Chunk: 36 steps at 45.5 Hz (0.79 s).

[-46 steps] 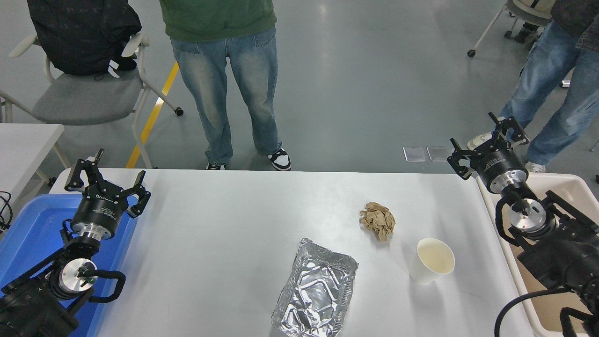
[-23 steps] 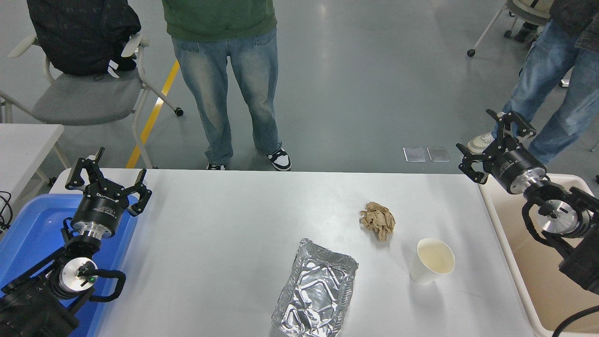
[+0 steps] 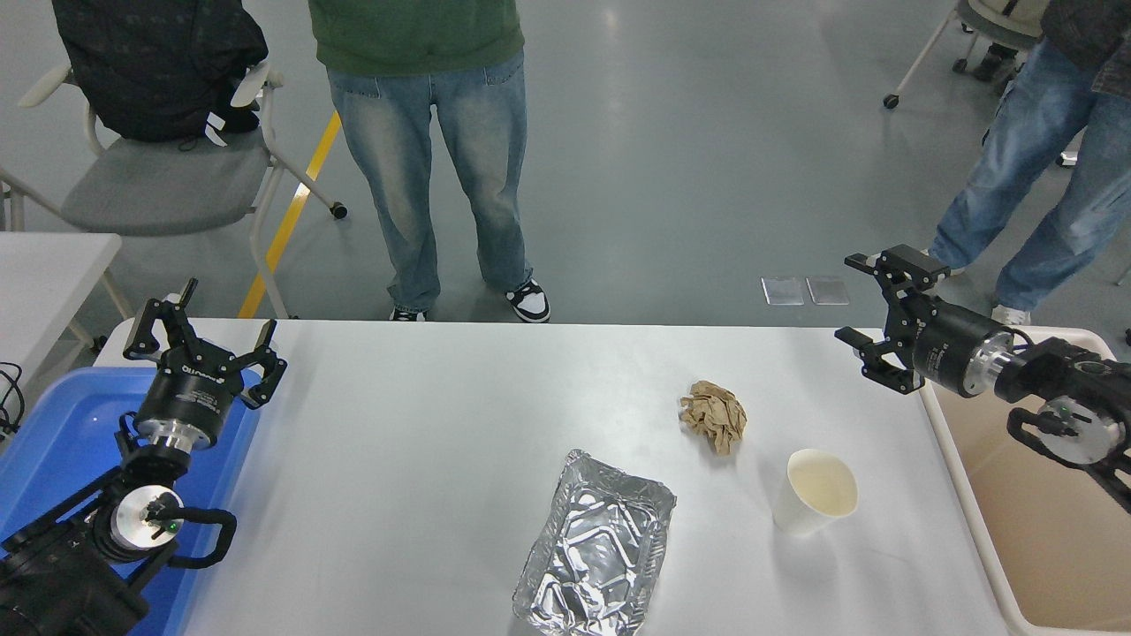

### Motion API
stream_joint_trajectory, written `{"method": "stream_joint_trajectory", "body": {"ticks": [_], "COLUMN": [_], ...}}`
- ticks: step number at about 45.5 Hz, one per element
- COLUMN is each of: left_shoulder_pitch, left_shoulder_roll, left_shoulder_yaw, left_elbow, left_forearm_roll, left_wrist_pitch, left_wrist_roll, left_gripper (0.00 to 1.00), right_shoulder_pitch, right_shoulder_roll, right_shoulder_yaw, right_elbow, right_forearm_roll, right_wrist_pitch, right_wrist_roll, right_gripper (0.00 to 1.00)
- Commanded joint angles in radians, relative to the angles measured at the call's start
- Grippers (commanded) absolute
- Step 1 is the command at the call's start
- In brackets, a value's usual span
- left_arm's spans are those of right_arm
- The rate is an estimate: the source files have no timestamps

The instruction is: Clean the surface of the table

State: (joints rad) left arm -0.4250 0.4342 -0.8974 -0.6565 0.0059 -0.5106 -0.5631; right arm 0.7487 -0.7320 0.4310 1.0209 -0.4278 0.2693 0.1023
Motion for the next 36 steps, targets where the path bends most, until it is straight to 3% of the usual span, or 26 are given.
{"method": "stream_joint_trajectory", "body": {"ticks": [1,13,23,36], "left_shoulder_pitch": [0.0,-0.001,-0.001,-0.001], "left_shoulder_roll": [0.001,0.001,0.0,0.0], "left_shoulder_yaw": [0.002,0.002,0.002,0.002], "left_elbow": [0.001,0.001,0.001,0.001], "left_forearm_roll": [0.0,0.0,0.0,0.0], "left_wrist_pitch": [0.0,0.0,0.0,0.0], "left_wrist_roll": [0.0,0.002,0.002,0.002], "left_gripper": [0.99,0.99,0.99,0.99], "right_shoulder_pitch": [0.006,0.008,0.014,0.023], "right_shoulder_roll": [-0.113,-0.148,-0.196,-0.267], "right_shoulder_yaw": [-0.058,-0.075,-0.081,-0.163], "right_elbow": [0.174,0.22,0.281,0.375], "right_forearm_roll": [-0.18,-0.292,-0.496,-0.563], "right_wrist_pitch": [-0.007,-0.007,-0.016,0.002], "right_wrist_roll": [-0.118,-0.119,-0.113,-0.093], "right_gripper": [0.99,0.98,0.95,0.99]}}
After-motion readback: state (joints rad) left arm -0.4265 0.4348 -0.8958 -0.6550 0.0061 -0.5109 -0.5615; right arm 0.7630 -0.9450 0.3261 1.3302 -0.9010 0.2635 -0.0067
